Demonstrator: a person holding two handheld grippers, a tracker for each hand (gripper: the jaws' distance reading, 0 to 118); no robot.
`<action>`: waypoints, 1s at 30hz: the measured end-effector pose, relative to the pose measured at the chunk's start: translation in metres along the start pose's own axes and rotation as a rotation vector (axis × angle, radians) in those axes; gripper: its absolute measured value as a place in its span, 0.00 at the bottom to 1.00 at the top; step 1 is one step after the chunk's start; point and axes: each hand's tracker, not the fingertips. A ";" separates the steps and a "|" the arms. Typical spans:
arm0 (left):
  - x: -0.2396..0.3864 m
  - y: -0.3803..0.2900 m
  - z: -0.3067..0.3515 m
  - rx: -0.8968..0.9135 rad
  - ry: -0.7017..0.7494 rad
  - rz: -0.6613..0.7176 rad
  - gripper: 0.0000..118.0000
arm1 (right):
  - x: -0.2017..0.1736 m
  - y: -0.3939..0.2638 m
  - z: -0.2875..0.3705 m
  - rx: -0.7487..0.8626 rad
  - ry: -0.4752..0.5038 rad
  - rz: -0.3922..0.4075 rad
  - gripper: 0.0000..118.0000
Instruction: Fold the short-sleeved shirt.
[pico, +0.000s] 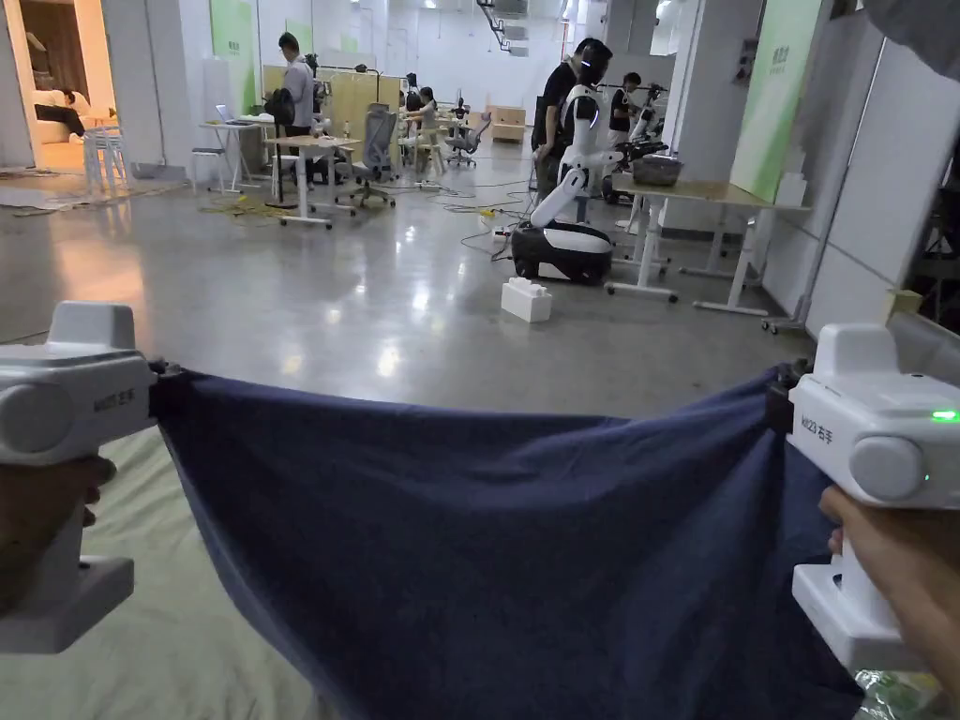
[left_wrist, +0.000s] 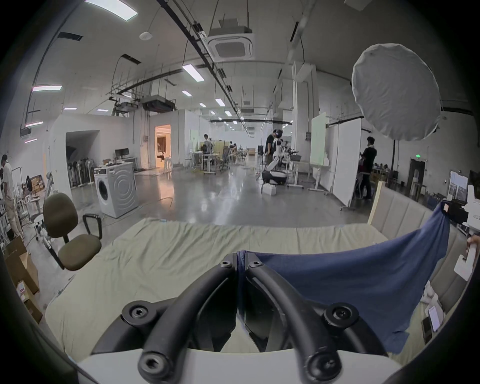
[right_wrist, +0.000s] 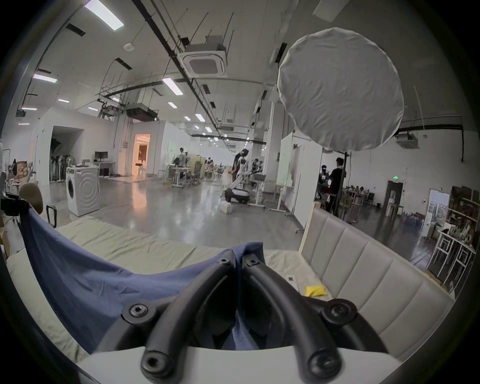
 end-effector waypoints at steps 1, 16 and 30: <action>0.002 0.009 -0.004 0.003 0.000 -0.004 0.04 | 0.003 0.007 -0.003 0.002 -0.008 0.005 0.03; 0.008 0.104 -0.067 0.071 0.040 -0.009 0.04 | 0.008 0.086 -0.051 0.103 -0.086 -0.003 0.03; -0.006 0.152 -0.096 0.123 0.087 -0.006 0.04 | -0.006 0.122 -0.088 0.171 -0.107 0.010 0.03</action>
